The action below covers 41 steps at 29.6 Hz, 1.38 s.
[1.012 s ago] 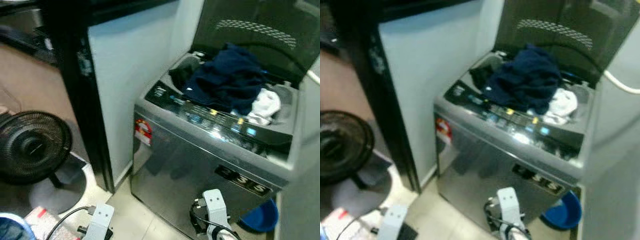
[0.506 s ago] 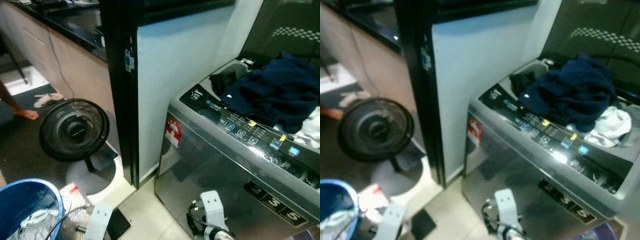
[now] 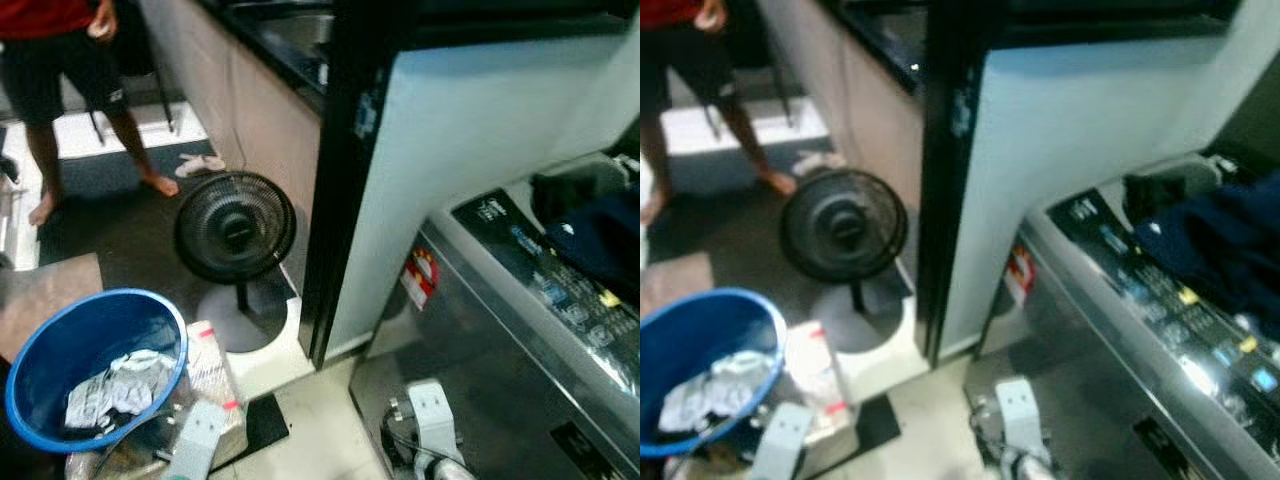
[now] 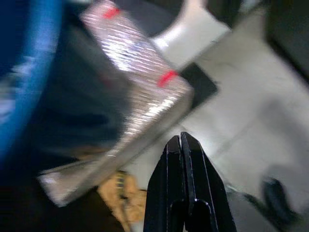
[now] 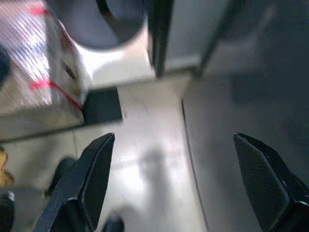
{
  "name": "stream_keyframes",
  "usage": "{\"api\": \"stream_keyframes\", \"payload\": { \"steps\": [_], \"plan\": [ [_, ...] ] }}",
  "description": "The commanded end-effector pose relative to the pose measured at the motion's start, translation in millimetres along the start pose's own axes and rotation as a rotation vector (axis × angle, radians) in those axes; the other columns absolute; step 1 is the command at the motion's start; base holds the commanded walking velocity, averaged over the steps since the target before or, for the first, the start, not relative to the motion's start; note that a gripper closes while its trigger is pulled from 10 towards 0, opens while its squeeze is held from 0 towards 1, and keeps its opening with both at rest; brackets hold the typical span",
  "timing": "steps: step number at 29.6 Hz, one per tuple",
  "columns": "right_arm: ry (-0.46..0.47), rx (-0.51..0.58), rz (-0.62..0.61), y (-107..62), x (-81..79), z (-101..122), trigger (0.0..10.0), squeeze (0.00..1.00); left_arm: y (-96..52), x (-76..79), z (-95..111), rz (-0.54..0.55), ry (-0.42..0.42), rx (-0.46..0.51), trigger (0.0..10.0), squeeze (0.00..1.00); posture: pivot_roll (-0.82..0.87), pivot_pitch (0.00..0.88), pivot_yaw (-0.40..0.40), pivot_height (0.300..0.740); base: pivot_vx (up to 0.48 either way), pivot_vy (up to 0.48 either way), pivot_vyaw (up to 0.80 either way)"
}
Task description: Clothes washing
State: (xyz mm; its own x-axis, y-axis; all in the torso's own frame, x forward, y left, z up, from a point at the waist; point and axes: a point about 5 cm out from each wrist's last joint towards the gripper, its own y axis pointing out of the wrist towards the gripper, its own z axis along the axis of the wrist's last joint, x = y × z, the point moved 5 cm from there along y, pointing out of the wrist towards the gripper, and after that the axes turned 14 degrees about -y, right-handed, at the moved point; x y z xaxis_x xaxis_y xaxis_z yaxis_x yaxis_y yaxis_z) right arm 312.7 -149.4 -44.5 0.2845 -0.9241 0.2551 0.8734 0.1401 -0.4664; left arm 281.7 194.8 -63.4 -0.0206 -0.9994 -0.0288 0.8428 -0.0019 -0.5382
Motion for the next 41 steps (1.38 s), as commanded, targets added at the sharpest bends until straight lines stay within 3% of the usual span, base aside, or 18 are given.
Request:
{"api": "stream_keyframes", "payload": {
  "steps": [1,4,7,8,12,13,19,23,25,27,29,34,41],
  "plan": [
    [-0.005,-0.036,0.015,-5.3,-4.1,-14.1,10.0,0.0,-3.3,0.3,-6.9,0.003,0.022,-0.006,10.0,0.0,0.06,0.056,-0.041,0.728,0.0,0.0,0.79],
    [-0.009,-0.016,0.017,-3.8,-4.7,-8.7,10.0,0.0,-2.5,-2.6,-1.9,0.011,0.042,0.011,10.0,0.0,0.06,0.055,-0.038,0.728,0.0,0.0,0.79],
    [0.01,0.117,0.02,5.2,-7.2,28.3,10.0,0.0,1.4,-19.8,28.2,0.068,0.036,0.108,10.0,0.0,0.06,0.054,-0.034,0.728,0.0,0.0,0.79],
    [0.01,0.117,0.02,5.2,-7.2,28.3,10.0,0.0,1.4,-19.8,28.2,0.068,0.036,0.108,10.0,0.0,0.06,0.054,-0.034,0.728,0.0,0.0,0.79],
    [0.065,0.296,0.013,12.4,-6.1,81.7,10.0,0.0,1.8,-28.0,77.8,0.08,-0.038,0.26,10.0,0.0,0.06,0.058,-0.03,0.728,0.0,0.0,0.79],
    [0.065,0.296,0.013,12.4,-6.1,81.7,10.0,0.0,1.8,-28.0,77.8,0.08,-0.038,0.26,10.0,0.0,0.06,0.058,-0.03,0.728,0.0,0.0,0.79],
    [0.128,0.504,0.007,11.0,-2.8,147.2,10.0,0.0,-10.4,-26.3,142.9,0.08,-0.059,0.458,10.0,0.0,0.07,0.065,-0.026,0.728,0.0,0.0,0.78],
    [0.14,0.556,0.009,8.6,-2.3,163.1,10.0,0.0,-14.8,-25.1,157.5,0.08,-0.061,0.507,10.0,0.0,0.07,0.065,-0.026,0.728,0.0,0.0,0.78],
    [0.172,0.616,0.012,4.5,-1.5,181.8,10.0,0.0,-20.9,-22.6,175.6,0.077,-0.071,0.567,10.0,0.0,0.07,0.07,-0.028,0.728,0.0,0.0,0.77],
    [0.172,0.616,0.012,4.5,-1.5,181.8,10.0,0.0,-20.9,-22.6,175.6,0.077,-0.071,0.567,10.0,0.0,0.07,0.07,-0.028,0.728,0.0,0.0,0.77],
    [0.214,0.68,0.026,-1.9,-2.8,199.8,10.0,0.0,-28.7,-15.9,193.8,0.059,-0.078,0.627,10.0,0.0,0.07,0.071,-0.028,0.728,0.126,0.0,0.37],
    [0.247,0.742,0.046,-10.3,-5.6,214.7,10.0,0.0,-33.6,-9.7,206.5,0.053,-0.082,0.656,10.0,0.0,0.07,0.073,-0.029,0.728,0.397,0.0,0.0],
    [0.205,0.752,0.053,-13.2,-8.4,217.0,10.0,0.0,-36.3,-5.1,210.5,0.04,-0.085,0.656,10.0,0.0,0.07,0.073,-0.027,0.728,0.433,0.0,0.25]
  ]
}}
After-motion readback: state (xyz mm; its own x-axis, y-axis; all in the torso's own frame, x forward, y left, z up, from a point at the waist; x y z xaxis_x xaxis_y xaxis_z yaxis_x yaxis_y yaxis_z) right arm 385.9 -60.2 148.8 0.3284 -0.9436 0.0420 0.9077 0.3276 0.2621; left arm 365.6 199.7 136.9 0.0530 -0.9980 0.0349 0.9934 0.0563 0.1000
